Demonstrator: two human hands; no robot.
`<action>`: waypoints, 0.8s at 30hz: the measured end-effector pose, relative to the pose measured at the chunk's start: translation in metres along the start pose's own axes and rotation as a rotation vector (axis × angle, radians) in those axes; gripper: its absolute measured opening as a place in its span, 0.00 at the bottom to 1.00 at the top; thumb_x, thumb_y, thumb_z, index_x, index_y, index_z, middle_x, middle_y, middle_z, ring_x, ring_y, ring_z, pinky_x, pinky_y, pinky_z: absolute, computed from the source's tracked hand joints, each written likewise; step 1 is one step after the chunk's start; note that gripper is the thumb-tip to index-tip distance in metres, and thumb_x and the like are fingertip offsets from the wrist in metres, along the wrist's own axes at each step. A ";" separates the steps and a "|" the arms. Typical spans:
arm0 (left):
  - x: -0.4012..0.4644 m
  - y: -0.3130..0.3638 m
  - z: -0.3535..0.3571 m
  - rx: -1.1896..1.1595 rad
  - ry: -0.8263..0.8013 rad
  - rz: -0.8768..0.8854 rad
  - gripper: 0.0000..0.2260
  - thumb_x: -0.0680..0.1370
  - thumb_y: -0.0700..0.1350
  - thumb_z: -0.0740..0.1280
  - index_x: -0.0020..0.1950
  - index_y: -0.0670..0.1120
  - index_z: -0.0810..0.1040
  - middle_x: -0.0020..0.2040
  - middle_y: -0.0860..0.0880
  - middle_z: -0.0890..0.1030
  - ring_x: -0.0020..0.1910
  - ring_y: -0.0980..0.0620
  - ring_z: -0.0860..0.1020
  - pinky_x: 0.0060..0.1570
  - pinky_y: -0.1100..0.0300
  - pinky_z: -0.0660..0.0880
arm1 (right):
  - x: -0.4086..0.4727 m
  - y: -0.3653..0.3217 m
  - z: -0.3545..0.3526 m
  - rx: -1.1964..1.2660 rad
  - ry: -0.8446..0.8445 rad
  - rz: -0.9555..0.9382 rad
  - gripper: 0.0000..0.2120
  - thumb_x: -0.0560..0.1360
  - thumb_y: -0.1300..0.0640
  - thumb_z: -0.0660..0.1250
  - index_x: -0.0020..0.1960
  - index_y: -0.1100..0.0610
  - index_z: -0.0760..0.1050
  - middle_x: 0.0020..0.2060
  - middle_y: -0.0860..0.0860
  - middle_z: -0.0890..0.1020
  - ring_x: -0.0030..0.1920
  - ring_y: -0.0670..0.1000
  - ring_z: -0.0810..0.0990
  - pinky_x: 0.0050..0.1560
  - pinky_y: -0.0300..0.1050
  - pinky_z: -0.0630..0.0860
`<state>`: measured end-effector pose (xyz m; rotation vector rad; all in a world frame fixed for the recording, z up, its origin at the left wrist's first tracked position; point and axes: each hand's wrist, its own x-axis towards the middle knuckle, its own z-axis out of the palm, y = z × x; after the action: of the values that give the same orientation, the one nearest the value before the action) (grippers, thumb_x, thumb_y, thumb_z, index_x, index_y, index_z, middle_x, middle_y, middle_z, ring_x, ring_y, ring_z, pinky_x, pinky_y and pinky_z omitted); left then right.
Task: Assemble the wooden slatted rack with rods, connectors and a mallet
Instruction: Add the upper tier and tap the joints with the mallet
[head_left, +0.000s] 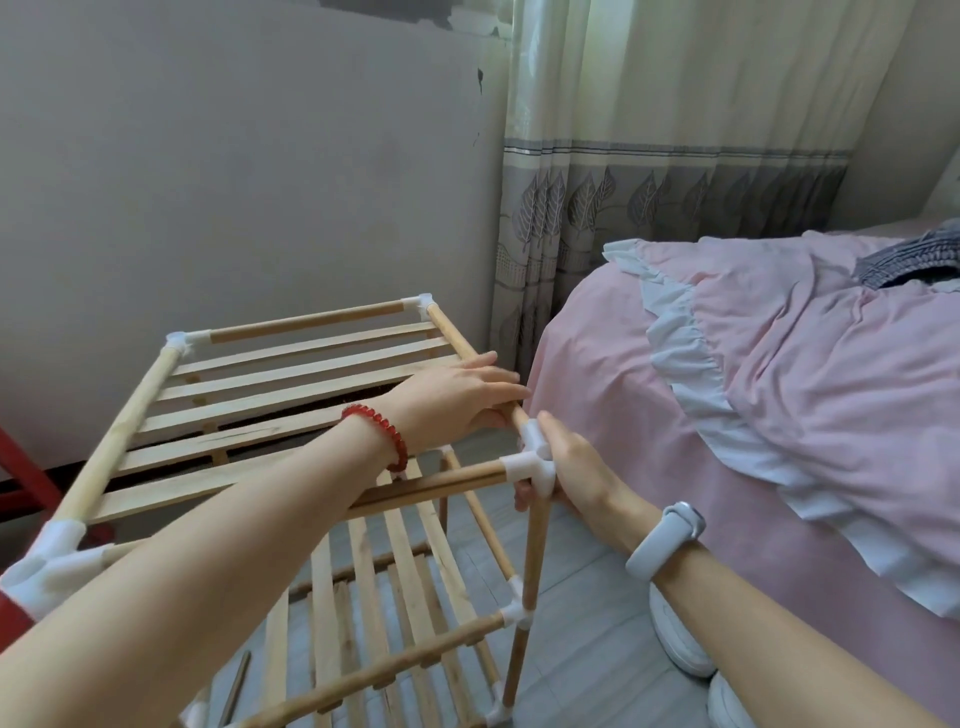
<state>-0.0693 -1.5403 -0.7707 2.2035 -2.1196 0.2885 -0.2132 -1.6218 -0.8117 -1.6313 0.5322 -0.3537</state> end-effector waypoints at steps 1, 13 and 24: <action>0.003 -0.002 0.001 -0.002 0.021 0.017 0.20 0.80 0.47 0.60 0.72 0.50 0.67 0.72 0.52 0.69 0.75 0.48 0.60 0.71 0.54 0.62 | 0.002 0.000 0.000 -0.017 -0.003 -0.016 0.25 0.82 0.51 0.44 0.34 0.59 0.70 0.22 0.53 0.73 0.27 0.51 0.72 0.42 0.53 0.74; 0.014 0.002 -0.004 -0.015 0.226 0.171 0.08 0.76 0.43 0.68 0.54 0.43 0.81 0.49 0.46 0.82 0.54 0.44 0.81 0.53 0.49 0.78 | 0.022 0.006 -0.001 -0.116 -0.007 -0.027 0.28 0.82 0.48 0.42 0.33 0.59 0.70 0.22 0.53 0.72 0.27 0.52 0.72 0.39 0.50 0.73; -0.030 0.036 -0.031 0.076 -0.524 -0.430 0.16 0.83 0.40 0.52 0.70 0.39 0.65 0.67 0.42 0.71 0.68 0.49 0.68 0.67 0.61 0.62 | 0.004 0.001 -0.003 0.173 -0.090 0.041 0.26 0.82 0.43 0.42 0.47 0.57 0.73 0.29 0.55 0.74 0.31 0.50 0.72 0.42 0.48 0.71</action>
<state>-0.1091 -1.5070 -0.7486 2.9501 -1.7576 -0.2708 -0.2114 -1.6268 -0.8124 -1.4598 0.4539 -0.2869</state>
